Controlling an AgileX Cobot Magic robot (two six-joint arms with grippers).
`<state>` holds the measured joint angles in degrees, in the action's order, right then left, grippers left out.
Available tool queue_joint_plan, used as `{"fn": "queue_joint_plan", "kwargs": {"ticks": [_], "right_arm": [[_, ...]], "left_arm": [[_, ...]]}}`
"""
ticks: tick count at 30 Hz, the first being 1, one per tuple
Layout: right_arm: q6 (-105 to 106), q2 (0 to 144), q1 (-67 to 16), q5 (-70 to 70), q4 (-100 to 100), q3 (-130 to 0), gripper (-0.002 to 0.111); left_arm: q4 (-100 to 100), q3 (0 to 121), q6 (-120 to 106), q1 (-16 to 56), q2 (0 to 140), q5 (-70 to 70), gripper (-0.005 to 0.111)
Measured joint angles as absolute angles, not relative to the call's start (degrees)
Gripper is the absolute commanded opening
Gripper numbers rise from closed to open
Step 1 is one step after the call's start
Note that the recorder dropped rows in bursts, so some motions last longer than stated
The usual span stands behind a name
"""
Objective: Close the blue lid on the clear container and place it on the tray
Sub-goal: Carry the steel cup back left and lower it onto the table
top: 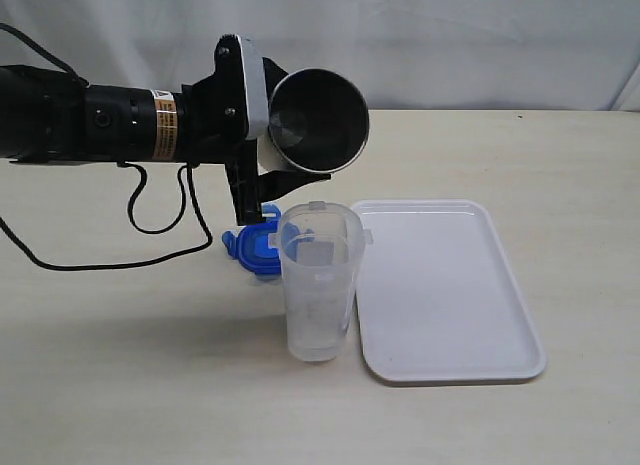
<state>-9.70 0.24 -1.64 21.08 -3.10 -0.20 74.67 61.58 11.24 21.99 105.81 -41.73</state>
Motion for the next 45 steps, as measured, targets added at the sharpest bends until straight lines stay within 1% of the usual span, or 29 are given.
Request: {"fn": "queue_joint_plan", "kwargs": {"ticks": [5,8,12,17,30,34,45], "right_arm": [[-9.7,0.2,-1.6,21.1,-3.1,-0.2,0.004],[-9.7,0.2,-1.6,21.1,-3.1,-0.2,0.004],[-9.7,0.2,-1.6,21.1,-3.1,-0.2,0.004],[-9.7,0.2,-1.6,21.1,-3.1,-0.2,0.004],[-9.7,0.2,-1.6,21.1,-3.1,-0.2,0.004],[-9.7,0.2,-1.6,21.1,-3.1,-0.2,0.004],[-9.7,0.2,-1.6,21.1,-3.1,-0.2,0.004]], "left_arm": [[74.7,61.6,23.1,22.0,105.8,-41.5,0.000],[68.0,61.6,29.5,21.5,105.8,-38.1,0.000],[59.0,63.0,35.2,16.9,107.8,-36.8,0.000],[55.3,71.0,42.8,10.5,116.0,-35.7,0.000],[55.3,88.1,51.5,2.0,131.1,-34.7,0.000],[55.8,92.3,51.8,0.8,135.1,-34.4,0.000],[55.5,94.1,45.3,0.7,140.9,-39.3,0.000]]}}
